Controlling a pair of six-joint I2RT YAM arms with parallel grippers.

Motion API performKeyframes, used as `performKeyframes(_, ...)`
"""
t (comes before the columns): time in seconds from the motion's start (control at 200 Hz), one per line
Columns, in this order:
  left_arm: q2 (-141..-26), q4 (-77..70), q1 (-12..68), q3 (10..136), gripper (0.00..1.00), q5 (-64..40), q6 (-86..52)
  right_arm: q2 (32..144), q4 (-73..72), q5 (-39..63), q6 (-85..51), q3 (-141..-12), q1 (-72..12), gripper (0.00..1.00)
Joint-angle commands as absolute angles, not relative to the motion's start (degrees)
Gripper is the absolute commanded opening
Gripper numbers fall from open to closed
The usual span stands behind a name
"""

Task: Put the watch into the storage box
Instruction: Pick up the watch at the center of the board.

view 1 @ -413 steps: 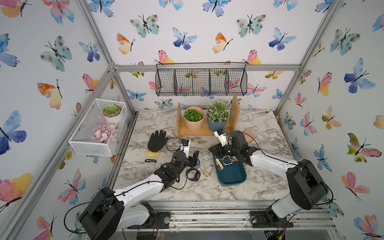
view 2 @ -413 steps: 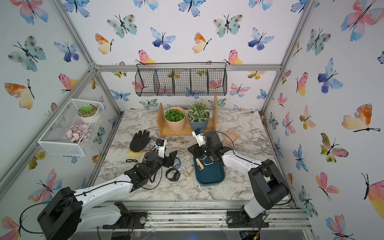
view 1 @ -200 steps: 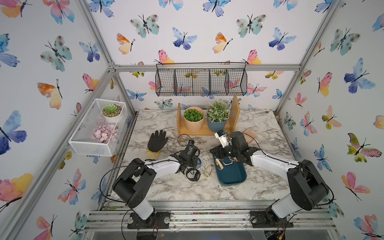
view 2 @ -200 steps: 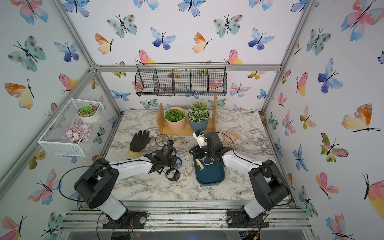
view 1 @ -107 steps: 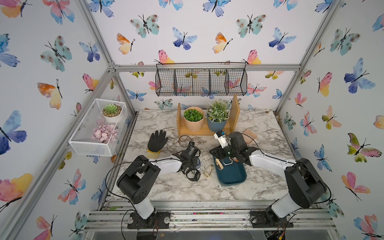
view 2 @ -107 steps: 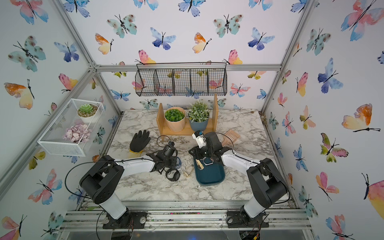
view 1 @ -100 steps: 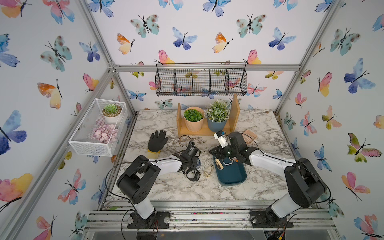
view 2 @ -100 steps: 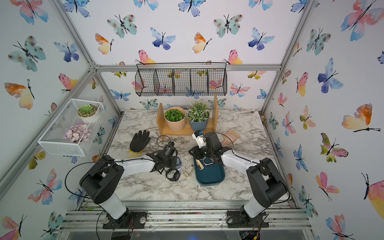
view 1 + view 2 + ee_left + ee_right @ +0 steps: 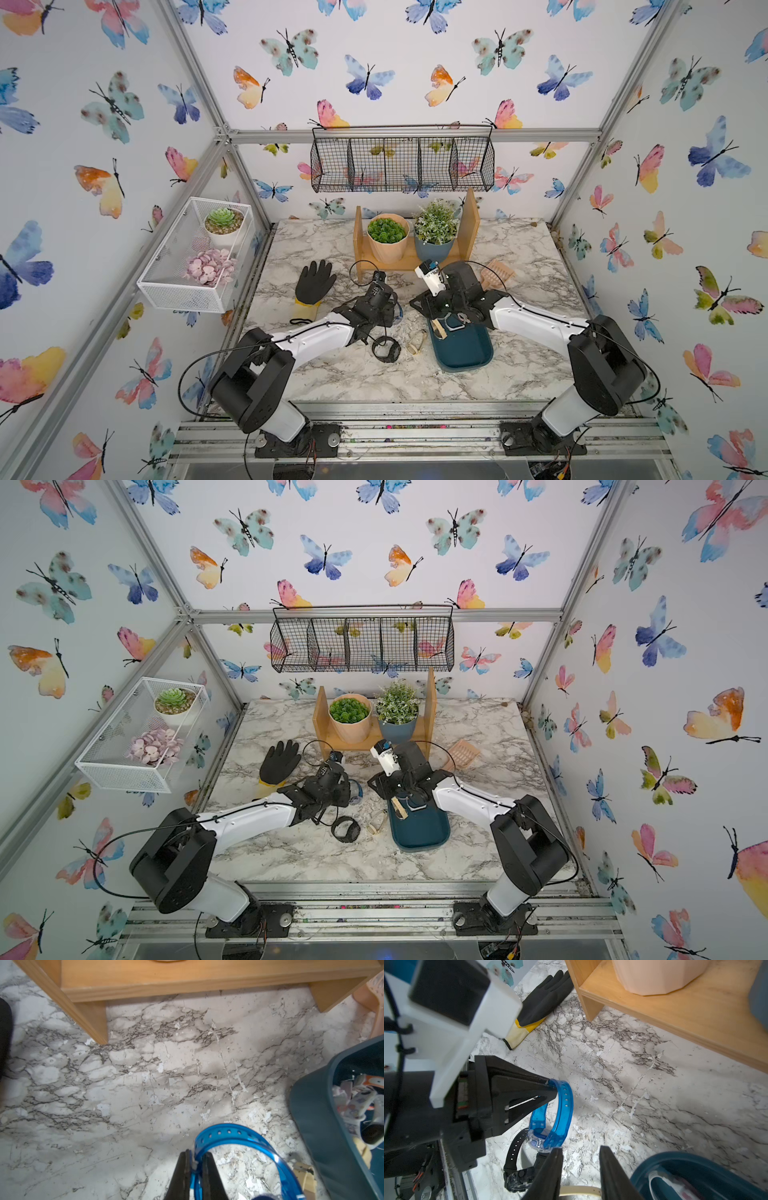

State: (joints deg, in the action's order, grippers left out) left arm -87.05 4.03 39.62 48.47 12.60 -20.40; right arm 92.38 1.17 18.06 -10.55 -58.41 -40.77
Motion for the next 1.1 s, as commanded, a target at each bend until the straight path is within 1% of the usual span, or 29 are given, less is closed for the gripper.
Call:
performKeyframes(0.0,-86.8,6.3,40.2,49.6,0.0,14.7,-19.2,93.1,4.5,12.5,-8.7,-61.1,-42.8,0.38)
performKeyframes(0.285,-85.2,6.6,40.9,49.7,0.0,13.0,-20.3,95.6,3.8,12.4,-9.1,-62.5,-44.7,0.42)
performKeyframes(0.491,-83.8,6.6,42.3,50.5,0.0,12.1,-20.7,97.7,2.1,12.3,-10.7,-62.0,-45.0,0.43)
performKeyframes(0.686,-82.4,5.3,42.9,50.4,0.0,9.0,-21.2,99.1,1.3,13.1,-11.5,-61.9,-45.0,0.42)
performKeyframes(0.711,-82.2,5.2,42.9,50.2,0.0,8.8,-21.2,99.1,1.2,13.1,-11.7,-61.8,-45.0,0.4)
performKeyframes(0.796,-81.4,4.8,43.0,49.7,0.0,9.0,-21.5,99.1,1.1,13.1,-11.7,-61.6,-45.0,0.27)
performKeyframes(0.876,-80.6,4.6,43.1,49.2,0.0,9.3,-21.7,99.1,1.1,13.1,-11.8,-61.5,-45.0,0.19)
performKeyframes(0.911,-80.4,4.5,43.1,49.1,0.0,9.2,-21.7,99.1,1.1,13.2,-11.8,-61.4,-45.0,0.12)
performKeyframes(0.956,-80.3,4.4,43.1,49.0,0.0,9.1,-21.7,99.0,1.1,13.2,-11.8,-61.4,-45.0,0.07)
performKeyframes(1.001,-80.2,4.2,43.0,49.0,0.07,9.0,-21.7,98.9,1.1,13.1,-11.8,-61.3,-45.0,0.03)
performKeyframes(1.021,-80.2,4.2,43.0,49.0,0.16,8.8,-21.6,98.8,1.1,12.9,-11.9,-61.4,-45.0,0.02)
performKeyframes(1.056,-80.2,4.1,43.1,49.1,0.37,8.9,-21.4,98.7,1.1,12.7,-12.0,-61.3,-45.0,0.02)
performKeyframes(1.096,-80.1,4.2,43.3,49.2,0.56,9.6,-21.4,98.5,1.2,12.2,-12.2,-61.3,-45.0,0.02)
